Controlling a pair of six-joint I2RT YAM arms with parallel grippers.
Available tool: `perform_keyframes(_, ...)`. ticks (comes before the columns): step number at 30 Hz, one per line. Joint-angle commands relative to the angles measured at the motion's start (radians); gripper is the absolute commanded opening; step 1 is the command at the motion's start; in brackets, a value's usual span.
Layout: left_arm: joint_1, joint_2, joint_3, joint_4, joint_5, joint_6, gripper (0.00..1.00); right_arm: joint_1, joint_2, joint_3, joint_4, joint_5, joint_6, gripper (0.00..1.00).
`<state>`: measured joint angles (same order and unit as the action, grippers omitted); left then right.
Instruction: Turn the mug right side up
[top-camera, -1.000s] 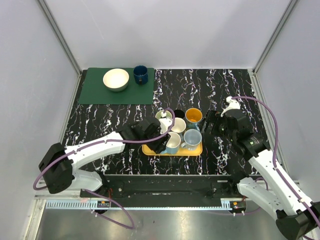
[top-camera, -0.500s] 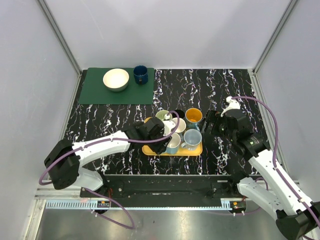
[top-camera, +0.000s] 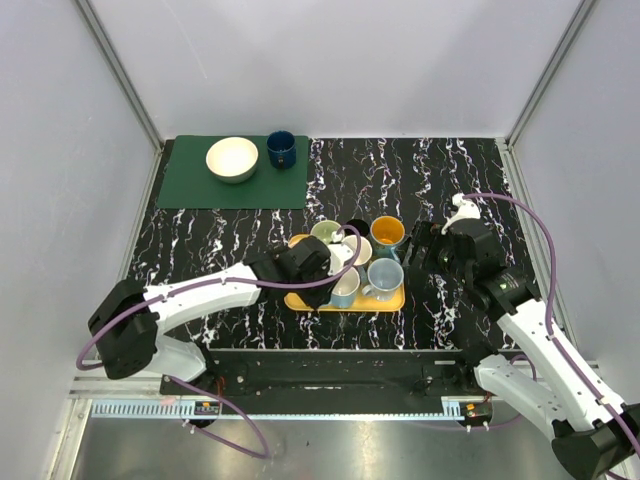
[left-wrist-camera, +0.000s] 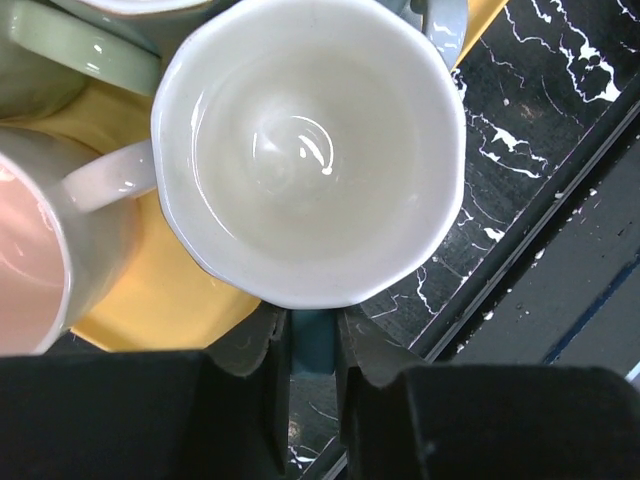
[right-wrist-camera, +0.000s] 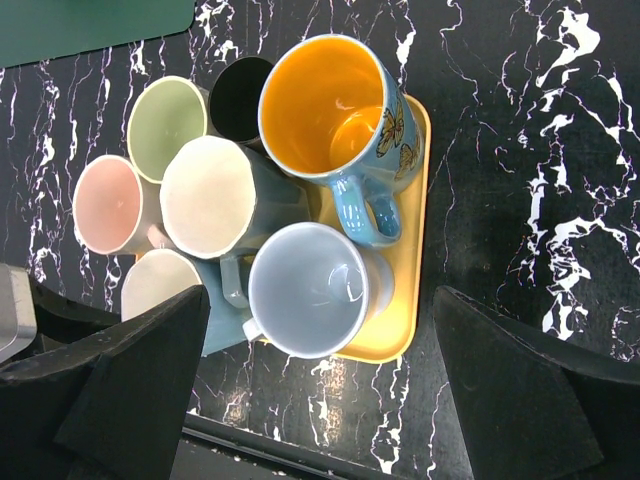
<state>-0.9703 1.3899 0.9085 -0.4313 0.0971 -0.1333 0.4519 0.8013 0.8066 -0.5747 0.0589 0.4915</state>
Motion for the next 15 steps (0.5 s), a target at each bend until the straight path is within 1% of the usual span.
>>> perform_keyframes(1, -0.027, -0.103, 0.079, -0.012, -0.017, -0.025, 0.00, 0.007, -0.017, 0.031, -0.020, -0.021, -0.002, 1.00)
perform_keyframes(7, -0.068, -0.206, 0.174, -0.098, -0.039, -0.051, 0.00, 0.007, -0.022, 0.103, -0.071, -0.034, -0.007, 1.00)
perform_keyframes(11, -0.077, -0.274, 0.248, -0.133, -0.054, -0.098, 0.00, 0.007, -0.030, 0.199, -0.108, -0.056, -0.010, 1.00)
perform_keyframes(13, -0.077, -0.305, 0.280, -0.126, -0.091, -0.120, 0.00, 0.007, -0.039, 0.232, -0.106, -0.126, 0.004, 1.00)
perform_keyframes(15, -0.076, -0.351, 0.291, -0.104, -0.141, -0.155, 0.00, 0.007, -0.069, 0.269, -0.094, -0.155, 0.034, 1.00)
